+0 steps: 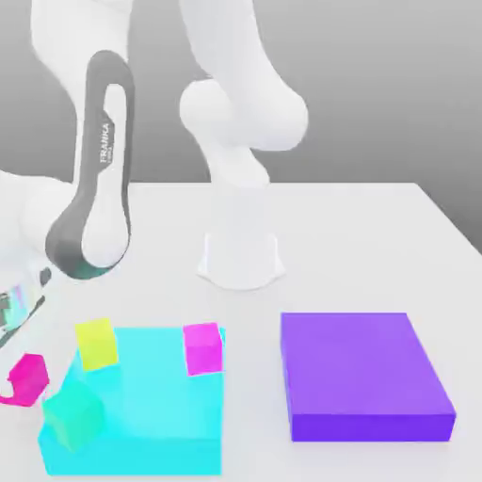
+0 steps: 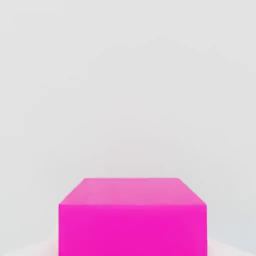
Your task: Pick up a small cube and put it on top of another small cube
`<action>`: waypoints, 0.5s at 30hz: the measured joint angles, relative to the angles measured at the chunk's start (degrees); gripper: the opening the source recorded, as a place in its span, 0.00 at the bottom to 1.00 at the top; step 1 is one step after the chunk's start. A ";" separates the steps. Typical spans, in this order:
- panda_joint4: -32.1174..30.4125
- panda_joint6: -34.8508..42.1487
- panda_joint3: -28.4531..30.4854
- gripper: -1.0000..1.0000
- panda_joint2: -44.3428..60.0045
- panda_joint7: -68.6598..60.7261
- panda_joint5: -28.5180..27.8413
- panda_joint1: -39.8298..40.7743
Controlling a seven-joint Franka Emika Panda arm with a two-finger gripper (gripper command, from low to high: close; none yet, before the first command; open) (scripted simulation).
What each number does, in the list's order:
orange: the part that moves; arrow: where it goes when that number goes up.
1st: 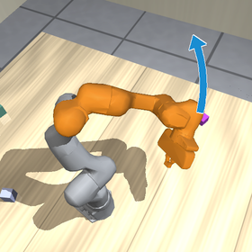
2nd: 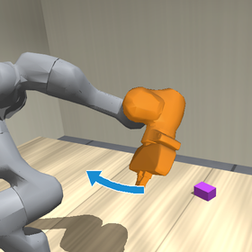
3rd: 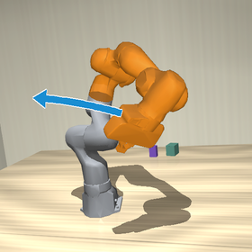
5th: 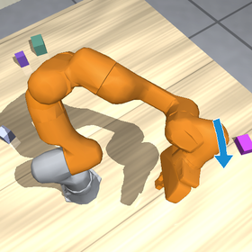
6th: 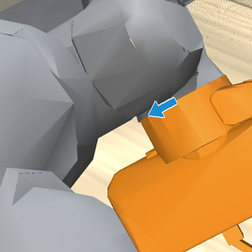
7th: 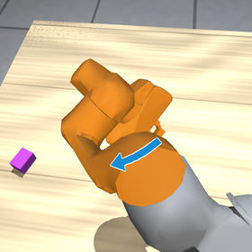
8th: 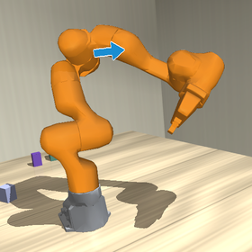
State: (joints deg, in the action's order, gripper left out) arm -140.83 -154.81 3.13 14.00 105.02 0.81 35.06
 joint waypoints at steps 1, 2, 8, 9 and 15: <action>-0.85 1.16 0.18 0.00 -1.95 0.35 -0.99 -0.52; -1.73 2.32 0.16 0.00 -3.90 0.65 -1.93 -0.87; -7.23 8.98 -1.30 0.00 -15.89 -0.13 -4.11 -2.97; -8.17 10.05 -1.41 0.00 -17.93 -0.67 -3.90 -3.32; -13.24 12.26 -1.93 0.00 -25.59 -4.37 -1.37 -5.49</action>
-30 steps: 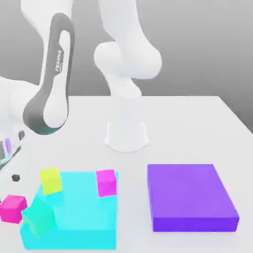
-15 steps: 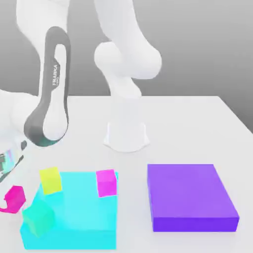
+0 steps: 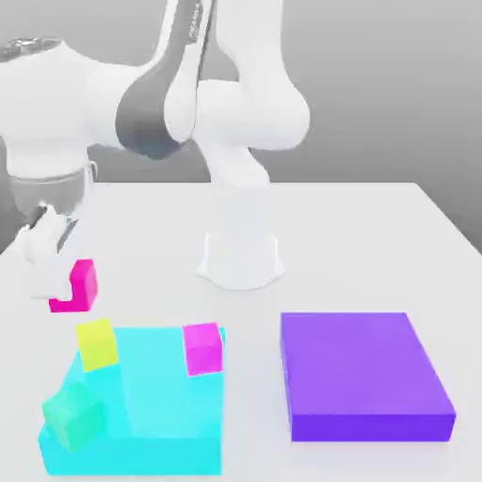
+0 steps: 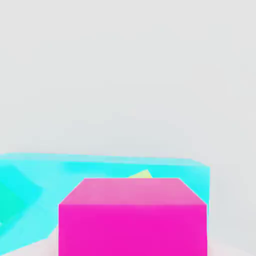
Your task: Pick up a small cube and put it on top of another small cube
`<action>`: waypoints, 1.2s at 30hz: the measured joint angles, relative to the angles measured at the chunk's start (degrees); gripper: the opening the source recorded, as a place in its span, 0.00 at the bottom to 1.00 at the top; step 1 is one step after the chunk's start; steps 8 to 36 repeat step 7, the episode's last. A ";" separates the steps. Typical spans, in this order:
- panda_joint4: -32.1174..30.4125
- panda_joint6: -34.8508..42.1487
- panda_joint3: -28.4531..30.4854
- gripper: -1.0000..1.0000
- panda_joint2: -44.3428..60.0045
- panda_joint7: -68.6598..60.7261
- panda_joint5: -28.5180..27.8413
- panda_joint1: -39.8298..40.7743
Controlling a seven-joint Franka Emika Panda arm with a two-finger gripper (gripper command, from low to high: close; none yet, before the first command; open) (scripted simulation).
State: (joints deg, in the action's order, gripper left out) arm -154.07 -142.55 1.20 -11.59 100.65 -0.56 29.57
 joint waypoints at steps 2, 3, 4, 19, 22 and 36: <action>-0.94 -4.18 -0.01 0.00 3.22 -0.20 0.16 -0.11; -1.37 -6.53 -0.01 0.00 5.14 -0.29 0.27 -0.16; -1.66 -8.19 0.00 1.00 6.50 -0.35 0.35 -0.21; -1.66 -8.19 0.00 1.00 6.50 -0.35 0.35 -0.21; -1.66 -8.19 0.00 1.00 6.50 -0.35 0.35 -0.21; -1.66 -8.19 0.00 1.00 6.50 -0.35 0.35 -0.21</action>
